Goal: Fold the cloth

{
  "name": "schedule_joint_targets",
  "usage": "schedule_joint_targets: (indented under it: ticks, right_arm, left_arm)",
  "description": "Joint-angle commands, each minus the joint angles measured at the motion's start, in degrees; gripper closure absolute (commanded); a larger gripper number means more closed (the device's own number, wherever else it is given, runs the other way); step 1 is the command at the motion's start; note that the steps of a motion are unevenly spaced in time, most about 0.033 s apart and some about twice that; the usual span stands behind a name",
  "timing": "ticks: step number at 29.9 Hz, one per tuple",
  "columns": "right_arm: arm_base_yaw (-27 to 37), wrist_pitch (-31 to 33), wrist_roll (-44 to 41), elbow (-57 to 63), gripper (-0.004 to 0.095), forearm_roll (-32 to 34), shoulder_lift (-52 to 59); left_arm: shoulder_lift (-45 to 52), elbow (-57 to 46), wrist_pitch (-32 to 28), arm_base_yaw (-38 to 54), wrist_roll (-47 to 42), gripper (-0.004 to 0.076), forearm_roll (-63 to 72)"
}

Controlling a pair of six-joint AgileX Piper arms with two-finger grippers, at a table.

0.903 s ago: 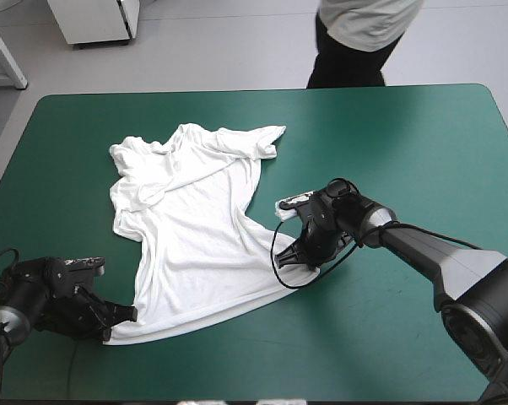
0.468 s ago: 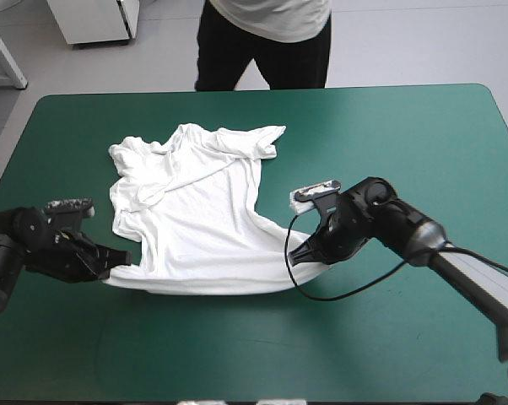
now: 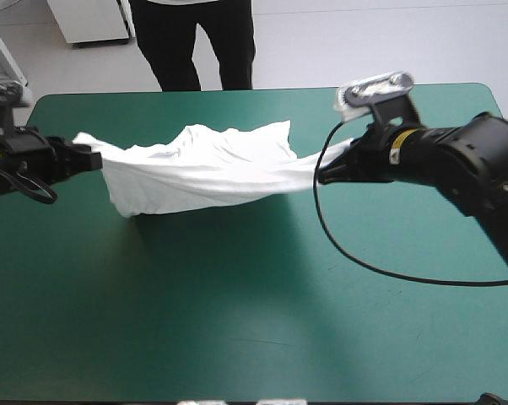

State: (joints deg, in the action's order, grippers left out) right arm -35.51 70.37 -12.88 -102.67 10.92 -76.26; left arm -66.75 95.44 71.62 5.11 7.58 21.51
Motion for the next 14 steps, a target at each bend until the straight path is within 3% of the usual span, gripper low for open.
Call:
schedule_joint_targets:
  ticks: [1, 9, 14]
  right_arm:
    - [0.03, -1.20, 0.08, -11.63, 0.0925, 6.27, 1.88]
    - [0.03, 1.14, 4.41, -28.68, 0.0924, 9.25, 1.78]
    - [0.03, -1.32, 7.74, -37.52, 0.0921, 9.58, 0.95]
  left_arm:
    - [1.08, 10.66, 0.80, -0.46, -0.10, 0.0734, 2.50]
    - [-1.95, 29.68, -5.35, -0.46, -0.50, 0.0734, 6.49]
    - [-3.78, 38.14, -10.95, -0.46, 0.13, 0.0734, 11.15]
